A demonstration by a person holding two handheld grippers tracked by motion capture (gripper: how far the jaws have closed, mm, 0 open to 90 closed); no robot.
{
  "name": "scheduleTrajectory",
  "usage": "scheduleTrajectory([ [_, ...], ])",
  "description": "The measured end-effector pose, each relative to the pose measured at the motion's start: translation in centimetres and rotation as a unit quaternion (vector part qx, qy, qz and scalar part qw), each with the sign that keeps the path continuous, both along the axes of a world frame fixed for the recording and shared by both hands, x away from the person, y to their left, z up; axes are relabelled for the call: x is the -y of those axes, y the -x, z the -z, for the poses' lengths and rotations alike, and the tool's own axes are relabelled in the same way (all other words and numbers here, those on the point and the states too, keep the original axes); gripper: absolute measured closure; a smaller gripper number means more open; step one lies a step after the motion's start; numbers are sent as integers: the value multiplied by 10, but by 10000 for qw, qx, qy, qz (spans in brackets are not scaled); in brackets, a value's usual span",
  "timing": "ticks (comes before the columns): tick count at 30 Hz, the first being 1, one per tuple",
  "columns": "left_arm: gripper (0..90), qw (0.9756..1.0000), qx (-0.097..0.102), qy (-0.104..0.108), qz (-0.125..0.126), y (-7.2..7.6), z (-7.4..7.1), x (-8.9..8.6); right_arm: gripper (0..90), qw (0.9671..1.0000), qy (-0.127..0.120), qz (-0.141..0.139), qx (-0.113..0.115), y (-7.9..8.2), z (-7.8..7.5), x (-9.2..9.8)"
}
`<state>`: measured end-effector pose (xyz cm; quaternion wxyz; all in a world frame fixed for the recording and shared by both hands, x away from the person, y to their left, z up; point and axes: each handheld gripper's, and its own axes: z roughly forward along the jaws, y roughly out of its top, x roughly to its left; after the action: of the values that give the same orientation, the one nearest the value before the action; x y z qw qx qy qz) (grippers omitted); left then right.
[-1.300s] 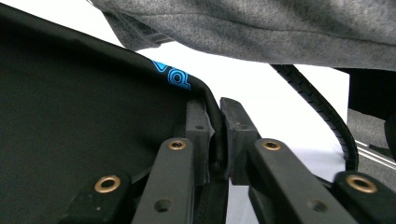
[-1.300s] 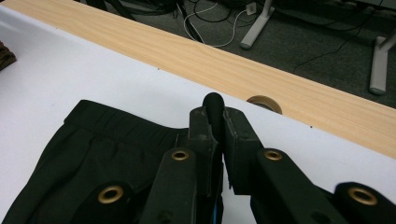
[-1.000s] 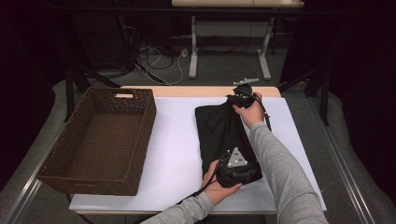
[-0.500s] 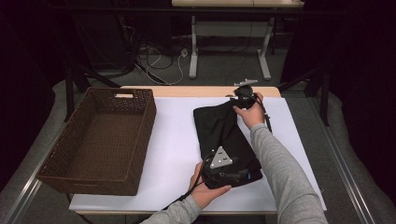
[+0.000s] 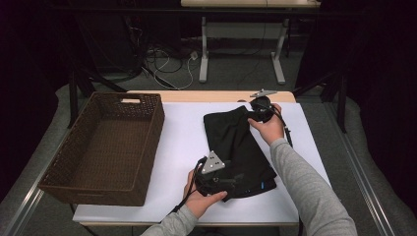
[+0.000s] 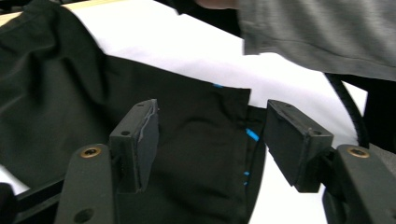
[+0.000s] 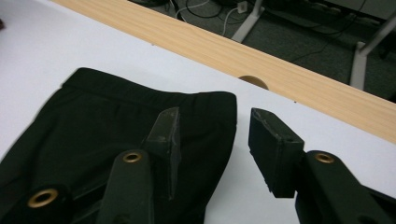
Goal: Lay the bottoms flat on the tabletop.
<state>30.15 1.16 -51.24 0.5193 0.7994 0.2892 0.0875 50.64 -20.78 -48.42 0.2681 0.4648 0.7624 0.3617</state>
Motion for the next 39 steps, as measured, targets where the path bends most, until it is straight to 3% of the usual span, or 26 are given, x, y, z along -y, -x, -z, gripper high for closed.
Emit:
scheduleTrajectory([
  [3,325,9999,-80,33,-61,-2,0,-6,498,9999,-69,-65,58,9,-3,1],
  [16,282,9992,-106,71,-371,-7,-2,-35,424,9990,-210,-336,216,47,-13,6],
  [22,284,9994,-49,107,-319,-7,-3,-42,412,9985,-215,-435,262,67,-15,12],
  [25,284,9995,-68,127,-293,-5,-4,-46,400,9982,-223,-425,346,77,-15,15],
  [27,284,9995,49,65,-315,-5,-4,-50,395,9981,-255,-444,347,84,-14,18],
  [32,282,9991,-186,93,-371,-6,-4,-58,395,9977,-232,-539,352,107,-9,24],
  [36,229,9984,-174,148,-526,-7,-4,-62,395,9975,-335,-560,278,123,-4,27],
  [39,167,9981,-169,227,-552,-9,-4,-65,395,9978,-266,-561,218,134,1,30],
])
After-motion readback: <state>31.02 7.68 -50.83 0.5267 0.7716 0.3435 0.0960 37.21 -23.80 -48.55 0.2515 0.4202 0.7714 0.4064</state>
